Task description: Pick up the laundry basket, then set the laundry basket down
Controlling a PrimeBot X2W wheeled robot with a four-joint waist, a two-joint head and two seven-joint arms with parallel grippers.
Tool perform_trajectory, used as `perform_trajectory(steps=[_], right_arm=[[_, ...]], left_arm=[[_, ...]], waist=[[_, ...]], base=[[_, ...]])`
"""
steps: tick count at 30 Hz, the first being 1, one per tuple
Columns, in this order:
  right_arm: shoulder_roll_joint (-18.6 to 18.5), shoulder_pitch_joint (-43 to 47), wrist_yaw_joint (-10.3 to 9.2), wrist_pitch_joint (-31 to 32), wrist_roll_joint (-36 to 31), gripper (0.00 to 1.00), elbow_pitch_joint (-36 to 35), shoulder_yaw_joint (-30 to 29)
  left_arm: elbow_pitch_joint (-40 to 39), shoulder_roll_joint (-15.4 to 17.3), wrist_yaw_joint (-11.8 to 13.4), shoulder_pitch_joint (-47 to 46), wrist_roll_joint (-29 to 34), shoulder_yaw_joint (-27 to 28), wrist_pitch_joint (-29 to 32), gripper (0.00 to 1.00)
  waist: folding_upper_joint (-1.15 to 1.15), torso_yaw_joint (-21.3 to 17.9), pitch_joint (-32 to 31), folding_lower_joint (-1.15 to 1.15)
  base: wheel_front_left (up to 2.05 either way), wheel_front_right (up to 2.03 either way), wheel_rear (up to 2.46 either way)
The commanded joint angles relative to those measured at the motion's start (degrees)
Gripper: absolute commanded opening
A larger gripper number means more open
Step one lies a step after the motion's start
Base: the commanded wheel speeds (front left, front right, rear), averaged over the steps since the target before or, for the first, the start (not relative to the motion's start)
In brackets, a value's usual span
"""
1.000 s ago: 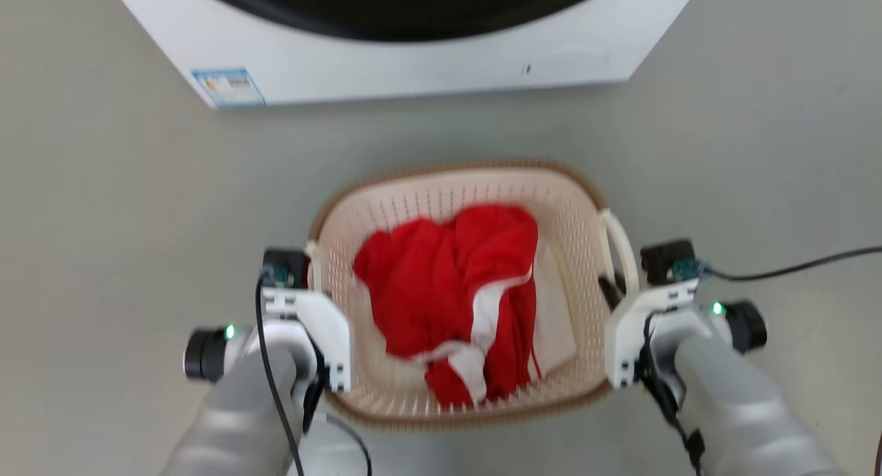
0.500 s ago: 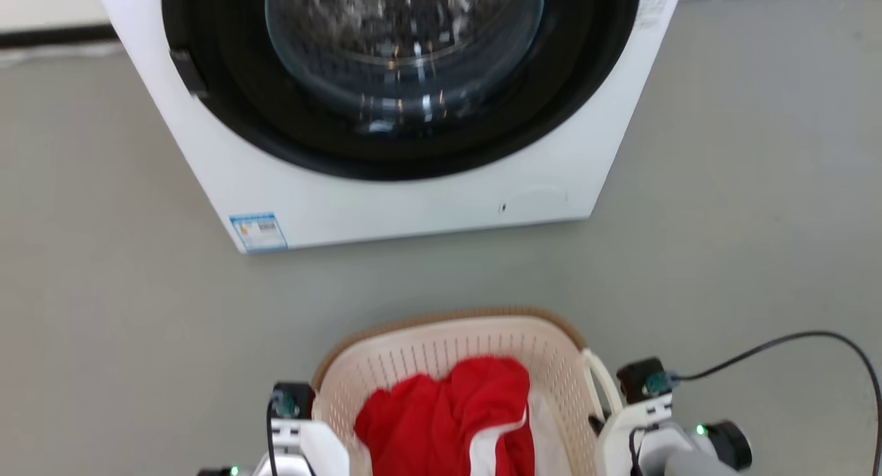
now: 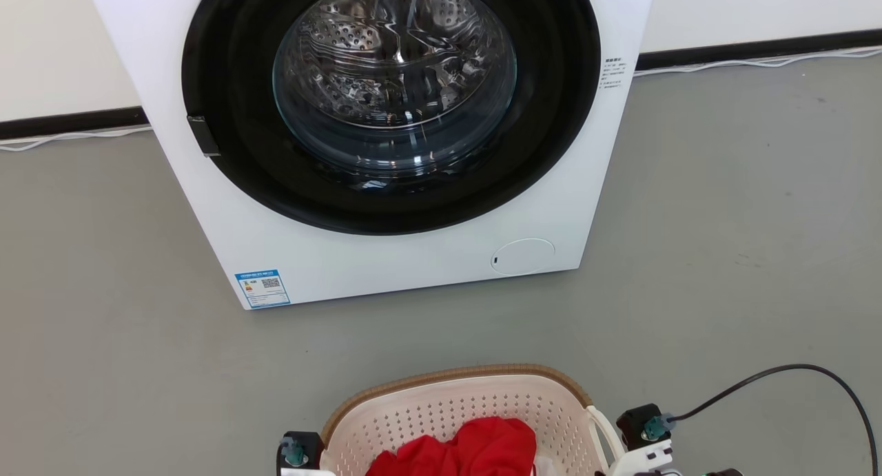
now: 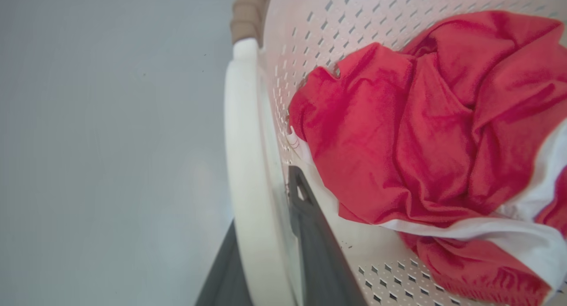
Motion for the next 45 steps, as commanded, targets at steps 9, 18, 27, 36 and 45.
perform_trajectory(steps=[9,18,27,36,45], right_arm=[[1.1,0.1,0.94,0.0,0.4,0.0,-0.5,2.1],[1.1,0.0,0.94,0.0,1.1,0.0,-0.6,2.8],[1.1,-0.4,0.94,0.0,1.7,0.0,-0.2,3.3],[1.1,-0.4,0.94,-0.2,2.2,0.0,0.1,3.7],[1.1,-0.6,0.94,-0.5,2.6,0.0,0.6,4.0]], left_arm=[[-2.4,0.5,0.7,-0.2,-1.4,-0.7,0.0,0.0],[-2.5,0.5,1.1,-0.2,-2.8,-1.8,-0.2,0.0],[-2.3,0.5,1.0,-0.4,-4.2,-2.6,-0.6,0.0],[-2.3,0.5,1.2,-0.6,-5.3,-3.5,-1.0,0.0],[-2.7,0.5,1.6,-0.8,-6.6,-4.8,-1.0,0.0]], waist=[[0.0,0.9,-0.8,0.0],[0.0,1.2,-1.0,0.0],[0.0,1.0,-1.3,0.0],[0.0,1.1,-1.5,0.0],[0.0,2.1,-1.5,0.0]], base=[[0.0,0.0,0.0],[0.0,0.0,0.0],[0.0,0.0,0.0],[0.0,0.0,0.0],[0.0,0.0,0.0]])
